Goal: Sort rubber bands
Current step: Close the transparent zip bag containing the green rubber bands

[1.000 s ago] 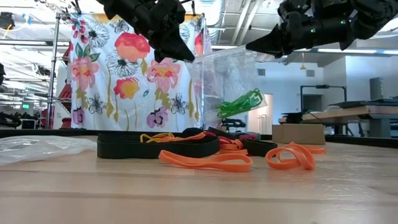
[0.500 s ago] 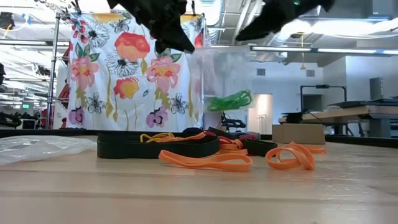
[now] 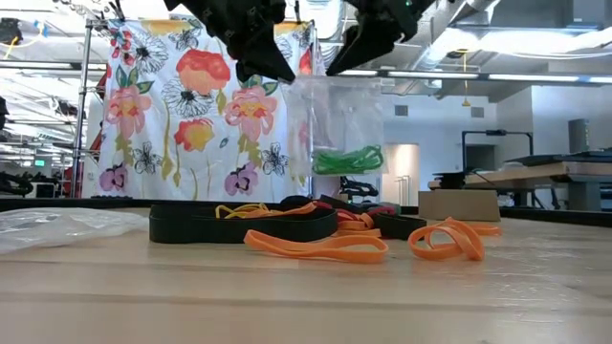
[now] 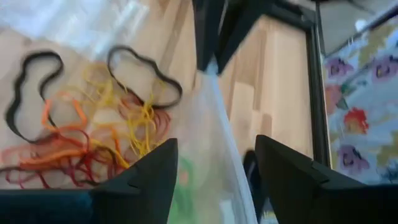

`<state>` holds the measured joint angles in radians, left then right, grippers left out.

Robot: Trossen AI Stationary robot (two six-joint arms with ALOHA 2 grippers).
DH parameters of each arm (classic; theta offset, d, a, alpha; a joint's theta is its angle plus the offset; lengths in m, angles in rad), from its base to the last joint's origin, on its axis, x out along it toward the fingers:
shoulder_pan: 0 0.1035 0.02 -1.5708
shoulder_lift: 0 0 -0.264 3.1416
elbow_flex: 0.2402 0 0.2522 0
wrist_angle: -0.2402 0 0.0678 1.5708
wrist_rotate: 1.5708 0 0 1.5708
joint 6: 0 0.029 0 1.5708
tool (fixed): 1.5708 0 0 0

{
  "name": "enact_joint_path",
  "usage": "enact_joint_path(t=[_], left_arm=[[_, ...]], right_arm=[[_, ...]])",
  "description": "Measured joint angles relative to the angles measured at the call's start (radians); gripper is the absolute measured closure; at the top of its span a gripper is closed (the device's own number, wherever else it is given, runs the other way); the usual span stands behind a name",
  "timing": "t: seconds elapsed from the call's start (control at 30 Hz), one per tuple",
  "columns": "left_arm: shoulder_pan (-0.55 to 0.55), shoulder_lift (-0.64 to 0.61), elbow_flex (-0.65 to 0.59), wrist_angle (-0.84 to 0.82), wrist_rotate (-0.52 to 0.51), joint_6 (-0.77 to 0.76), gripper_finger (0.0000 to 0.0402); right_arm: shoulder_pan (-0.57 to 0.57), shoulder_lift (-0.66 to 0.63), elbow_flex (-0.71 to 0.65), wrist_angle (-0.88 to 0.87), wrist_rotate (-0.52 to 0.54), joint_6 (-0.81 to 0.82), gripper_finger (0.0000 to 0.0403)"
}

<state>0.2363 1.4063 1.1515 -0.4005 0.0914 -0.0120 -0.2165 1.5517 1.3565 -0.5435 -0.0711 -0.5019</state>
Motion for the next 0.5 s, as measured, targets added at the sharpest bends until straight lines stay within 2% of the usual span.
enact_joint_path(t=[0.27, 0.37, 0.5], left_arm=[[0.000, 0.000, 0.000, 0.001, 0.000, 0.011, 0.0377], [0.000, 0.000, 0.000, 0.002, 0.000, 0.011, 0.0377], [0.000, 0.000, 0.000, 0.008, 0.000, 0.011, 0.0377]], right_arm=[[0.000, 0.033, 0.006, -0.003, 0.023, -0.001, 0.0242], [0.001, 0.032, 0.007, -0.002, 0.024, -0.006, 0.0283], [0.001, 0.031, 0.021, -0.012, 0.058, -0.020, 0.0357]])
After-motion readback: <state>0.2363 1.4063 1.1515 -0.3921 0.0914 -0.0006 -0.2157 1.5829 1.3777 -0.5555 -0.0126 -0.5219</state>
